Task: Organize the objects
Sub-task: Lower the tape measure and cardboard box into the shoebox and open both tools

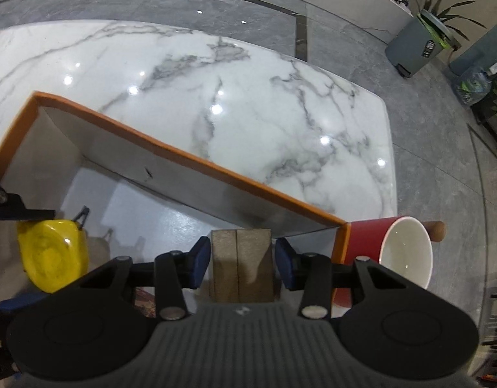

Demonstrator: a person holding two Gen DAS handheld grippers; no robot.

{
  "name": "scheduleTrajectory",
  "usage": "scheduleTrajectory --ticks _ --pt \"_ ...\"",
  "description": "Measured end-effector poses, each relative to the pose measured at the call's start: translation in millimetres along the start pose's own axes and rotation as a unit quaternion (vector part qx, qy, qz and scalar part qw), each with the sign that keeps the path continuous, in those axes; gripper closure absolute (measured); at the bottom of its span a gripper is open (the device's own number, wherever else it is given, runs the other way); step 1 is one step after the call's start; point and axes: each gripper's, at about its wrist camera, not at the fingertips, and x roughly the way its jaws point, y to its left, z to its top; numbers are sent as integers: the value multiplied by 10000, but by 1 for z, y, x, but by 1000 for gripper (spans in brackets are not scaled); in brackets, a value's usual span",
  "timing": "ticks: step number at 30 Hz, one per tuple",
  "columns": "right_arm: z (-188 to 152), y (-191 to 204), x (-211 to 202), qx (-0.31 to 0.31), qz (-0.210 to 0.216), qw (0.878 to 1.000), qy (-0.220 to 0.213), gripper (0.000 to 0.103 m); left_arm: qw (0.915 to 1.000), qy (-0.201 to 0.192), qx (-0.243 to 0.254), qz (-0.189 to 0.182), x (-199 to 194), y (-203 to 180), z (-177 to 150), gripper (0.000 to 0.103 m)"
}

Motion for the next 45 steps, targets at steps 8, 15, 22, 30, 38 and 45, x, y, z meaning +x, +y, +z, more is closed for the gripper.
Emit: scheduleTrajectory --ticks 8,15,22,30,38,45 --pt "1 8 -5 -392 -16 9990 -211 71 10000 -40 -48 -22 0 -1 -1 46" --pt "-4 23 -5 -787 761 9938 -205 89 10000 -28 -39 -49 4 -2 0 46" --pt "-10 14 18 -637 480 9968 77 100 9999 42 98 -85 6 -5 1 46" --pt "-9 9 22 -314 224 9991 -145 103 9992 185 325 -158 11 -10 0 46" --pt "-12 9 1 -66 287 9980 -555 98 9927 722 700 -667 22 -14 3 45" --pt "-16 12 -14 194 617 9952 -733 98 9851 1220 521 -1091 38 -13 13 45"
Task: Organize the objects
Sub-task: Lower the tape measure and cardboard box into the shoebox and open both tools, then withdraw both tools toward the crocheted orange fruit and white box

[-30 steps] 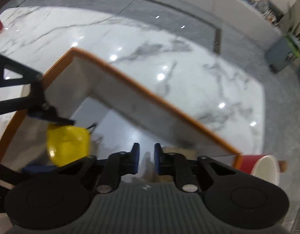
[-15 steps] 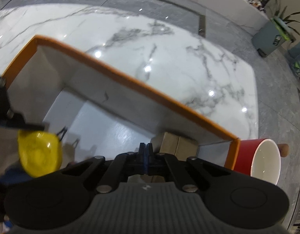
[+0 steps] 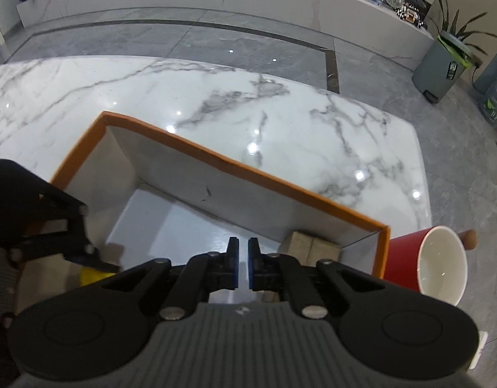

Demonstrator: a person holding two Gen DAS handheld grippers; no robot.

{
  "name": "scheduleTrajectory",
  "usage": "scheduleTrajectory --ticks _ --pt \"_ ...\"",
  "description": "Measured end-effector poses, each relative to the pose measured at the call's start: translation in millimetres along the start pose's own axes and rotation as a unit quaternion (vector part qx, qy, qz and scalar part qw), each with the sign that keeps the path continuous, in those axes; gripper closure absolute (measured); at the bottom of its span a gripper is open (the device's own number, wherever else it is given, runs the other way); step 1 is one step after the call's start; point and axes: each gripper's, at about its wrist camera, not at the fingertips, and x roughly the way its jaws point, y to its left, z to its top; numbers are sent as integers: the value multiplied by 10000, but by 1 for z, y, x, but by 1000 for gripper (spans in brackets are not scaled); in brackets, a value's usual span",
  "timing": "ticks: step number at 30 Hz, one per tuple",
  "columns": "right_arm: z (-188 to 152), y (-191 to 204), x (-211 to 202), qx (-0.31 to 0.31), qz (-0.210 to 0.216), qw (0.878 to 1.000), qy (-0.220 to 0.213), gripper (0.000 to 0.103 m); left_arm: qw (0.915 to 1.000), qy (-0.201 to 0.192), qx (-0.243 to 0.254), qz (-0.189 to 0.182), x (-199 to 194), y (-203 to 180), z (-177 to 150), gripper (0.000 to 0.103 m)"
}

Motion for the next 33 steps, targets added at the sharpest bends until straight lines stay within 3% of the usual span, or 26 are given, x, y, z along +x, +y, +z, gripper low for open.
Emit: scheduleTrajectory --ticks 7,16,28,33 --pt "-7 -1 -5 162 90 9998 -112 98 9995 298 -114 -56 12 2 6 45" --pt "-15 -5 -5 375 178 9991 -40 97 9991 352 -198 -146 10 2 4 42" --pt "-23 -2 -8 612 454 9971 37 92 9988 -87 -366 -309 -13 2 -11 35" --pt "-26 0 -10 802 647 9947 57 91 9962 -695 -497 -189 -45 -10 -31 36"
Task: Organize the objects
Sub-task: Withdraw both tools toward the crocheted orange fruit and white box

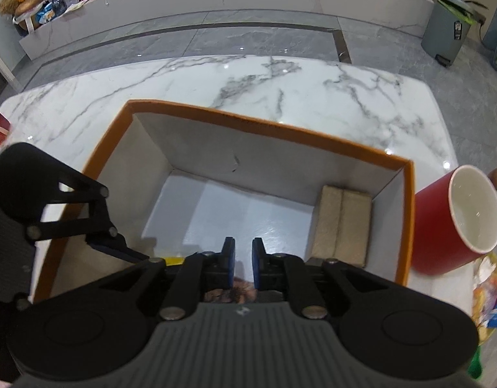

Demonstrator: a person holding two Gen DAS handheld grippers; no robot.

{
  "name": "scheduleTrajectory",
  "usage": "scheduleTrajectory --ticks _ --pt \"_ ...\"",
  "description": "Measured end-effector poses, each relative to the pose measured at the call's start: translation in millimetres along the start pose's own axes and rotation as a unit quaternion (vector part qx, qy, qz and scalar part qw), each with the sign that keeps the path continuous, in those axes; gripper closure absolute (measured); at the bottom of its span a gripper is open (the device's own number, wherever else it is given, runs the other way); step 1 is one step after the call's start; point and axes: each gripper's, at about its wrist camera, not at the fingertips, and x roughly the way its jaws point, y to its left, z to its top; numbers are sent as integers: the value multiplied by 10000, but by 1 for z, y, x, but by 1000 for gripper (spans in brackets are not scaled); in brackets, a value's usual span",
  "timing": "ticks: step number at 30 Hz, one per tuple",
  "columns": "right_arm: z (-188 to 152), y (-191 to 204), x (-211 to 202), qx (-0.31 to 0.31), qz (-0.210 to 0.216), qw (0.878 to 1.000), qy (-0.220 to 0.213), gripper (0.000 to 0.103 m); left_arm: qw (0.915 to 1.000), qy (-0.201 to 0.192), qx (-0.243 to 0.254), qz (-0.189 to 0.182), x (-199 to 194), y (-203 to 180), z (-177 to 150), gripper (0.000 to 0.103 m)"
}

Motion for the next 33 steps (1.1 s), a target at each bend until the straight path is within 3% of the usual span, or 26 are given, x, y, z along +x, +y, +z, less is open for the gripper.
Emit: scheduleTrajectory --ticks 4,6,10,13,17,20,26,33 --pt "-4 11 -10 -40 139 9998 -110 91 9977 -565 -364 59 -33 -3 -14 36" --pt "-5 18 -19 -53 233 9995 -224 91 9953 -774 -559 152 -47 -6 -5 36" --pt "-3 39 -45 -94 535 9965 -639 90 9878 -1097 -1006 448 -77 1 -28 36" --pt "-1 61 -64 -287 669 9926 -976 76 9823 -1179 -1256 734 -99 5 -53 36" --pt "0 101 -78 -777 856 9860 -1204 67 9727 -1165 -1551 1278 -109 4 -89 36" --pt "1 131 -75 -1058 1054 9827 -1094 59 9673 -1087 -1804 1412 -110 5 -116 36" --pt "-6 193 -46 -1740 976 9783 -552 51 9573 -790 -2119 1802 -92 8 -159 36" --pt "-6 217 -1 -1908 657 9794 65 49 9455 -405 -2595 1925 -60 27 -191 35"
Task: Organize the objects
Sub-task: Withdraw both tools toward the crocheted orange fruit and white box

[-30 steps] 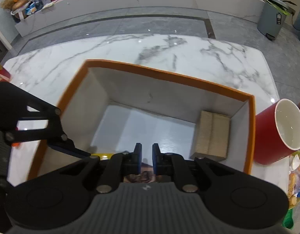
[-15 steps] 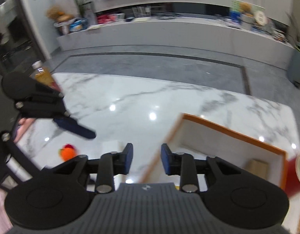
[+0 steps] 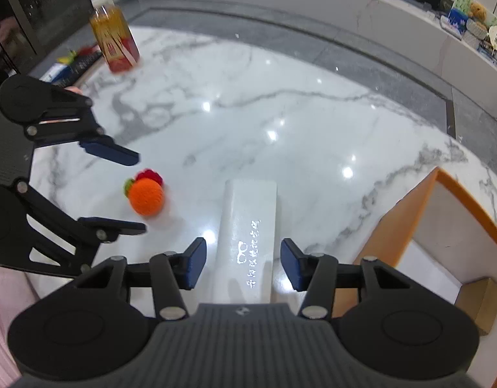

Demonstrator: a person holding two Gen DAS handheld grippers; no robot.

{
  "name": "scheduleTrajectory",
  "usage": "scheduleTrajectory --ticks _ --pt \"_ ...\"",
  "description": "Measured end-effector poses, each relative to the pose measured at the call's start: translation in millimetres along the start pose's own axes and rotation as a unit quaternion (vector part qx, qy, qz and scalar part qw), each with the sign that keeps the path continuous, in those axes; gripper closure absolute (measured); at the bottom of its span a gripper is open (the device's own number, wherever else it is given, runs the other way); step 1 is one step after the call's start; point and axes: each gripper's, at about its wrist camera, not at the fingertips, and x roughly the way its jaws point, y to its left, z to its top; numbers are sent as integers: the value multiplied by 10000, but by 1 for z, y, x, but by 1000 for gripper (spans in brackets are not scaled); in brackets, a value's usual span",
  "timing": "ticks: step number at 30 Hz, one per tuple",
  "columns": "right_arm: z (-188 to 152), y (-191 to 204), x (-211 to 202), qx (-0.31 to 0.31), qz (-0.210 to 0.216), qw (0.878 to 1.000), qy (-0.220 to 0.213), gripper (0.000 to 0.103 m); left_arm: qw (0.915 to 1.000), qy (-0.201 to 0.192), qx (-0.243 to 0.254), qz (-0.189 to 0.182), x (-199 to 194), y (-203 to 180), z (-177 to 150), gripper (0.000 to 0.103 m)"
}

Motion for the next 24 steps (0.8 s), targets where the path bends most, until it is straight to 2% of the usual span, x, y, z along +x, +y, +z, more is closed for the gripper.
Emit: scheduleTrajectory --ticks 7,14,18,24 --pt "3 -1 30 7 -149 9987 489 41 9996 108 -231 -72 16 13 -16 25" --pt "8 -5 57 62 -239 9960 864 41 9984 239 -487 -172 28 22 -25 22" --pt "11 -9 68 332 -188 9937 1058 40 9966 274 -733 -274 38 30 -32 20" --pt "13 -12 76 448 -92 9915 1218 37 9931 5 -1082 -449 41 41 -42 20"
